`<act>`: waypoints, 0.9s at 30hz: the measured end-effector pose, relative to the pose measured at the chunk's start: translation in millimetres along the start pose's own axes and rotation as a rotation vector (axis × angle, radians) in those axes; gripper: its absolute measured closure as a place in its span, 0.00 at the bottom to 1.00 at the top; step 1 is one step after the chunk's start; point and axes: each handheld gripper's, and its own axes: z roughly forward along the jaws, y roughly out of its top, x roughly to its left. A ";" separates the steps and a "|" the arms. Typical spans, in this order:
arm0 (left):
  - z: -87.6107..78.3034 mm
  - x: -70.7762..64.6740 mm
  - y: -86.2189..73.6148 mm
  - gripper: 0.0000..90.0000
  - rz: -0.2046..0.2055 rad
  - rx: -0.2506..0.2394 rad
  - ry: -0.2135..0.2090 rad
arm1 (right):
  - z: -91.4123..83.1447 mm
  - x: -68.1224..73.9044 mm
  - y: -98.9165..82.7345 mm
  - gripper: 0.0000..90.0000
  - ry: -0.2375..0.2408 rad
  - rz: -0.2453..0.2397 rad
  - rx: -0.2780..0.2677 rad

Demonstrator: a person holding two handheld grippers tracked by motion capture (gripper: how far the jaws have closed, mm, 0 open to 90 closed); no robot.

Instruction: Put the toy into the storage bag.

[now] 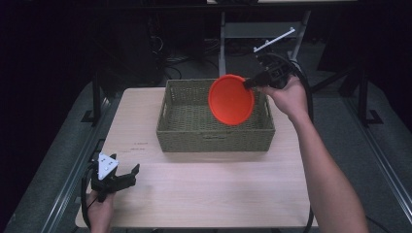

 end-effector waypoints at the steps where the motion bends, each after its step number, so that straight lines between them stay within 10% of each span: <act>1: 0.0 0.0 0.0 0.14 0.000 0.000 0.000 | 0.0 0.0 0.0 0.91 0.000 0.000 0.000; 27: 0.7 -1.3 0.8 0.14 0.000 -0.003 -0.011 | 49.6 -33.8 -12.9 0.91 -0.002 0.112 0.023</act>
